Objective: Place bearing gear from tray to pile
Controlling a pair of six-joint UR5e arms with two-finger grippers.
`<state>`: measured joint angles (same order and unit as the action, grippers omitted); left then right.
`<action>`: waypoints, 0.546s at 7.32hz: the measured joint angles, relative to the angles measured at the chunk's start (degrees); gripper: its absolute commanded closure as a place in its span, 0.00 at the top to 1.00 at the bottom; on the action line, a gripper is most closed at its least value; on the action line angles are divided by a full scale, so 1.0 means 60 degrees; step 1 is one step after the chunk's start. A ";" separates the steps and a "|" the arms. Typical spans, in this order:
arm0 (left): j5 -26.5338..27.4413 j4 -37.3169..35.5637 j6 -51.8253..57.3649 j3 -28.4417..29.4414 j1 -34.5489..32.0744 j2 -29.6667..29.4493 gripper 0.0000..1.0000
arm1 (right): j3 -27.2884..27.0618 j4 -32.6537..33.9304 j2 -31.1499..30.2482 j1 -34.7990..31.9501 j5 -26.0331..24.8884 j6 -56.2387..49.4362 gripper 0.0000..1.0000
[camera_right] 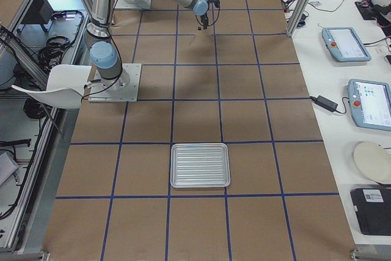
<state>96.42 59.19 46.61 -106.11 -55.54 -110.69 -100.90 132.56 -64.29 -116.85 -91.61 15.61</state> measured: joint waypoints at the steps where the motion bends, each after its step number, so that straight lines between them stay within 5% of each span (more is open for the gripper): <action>1: -0.0021 0.0925 -0.0026 0.0704 -0.0129 0.0002 1.00 | 0.0267 -0.0580 -0.0339 0.0537 -0.0006 -0.0550 1.00; 4: -0.0043 0.2586 -0.0661 0.2136 -0.1006 0.0036 1.00 | 0.1651 -0.4126 -0.1972 0.2645 0.0023 -0.2558 1.00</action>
<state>96.16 74.71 42.65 -93.29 -61.57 -110.48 -90.99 107.81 -76.12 -100.98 -91.48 0.26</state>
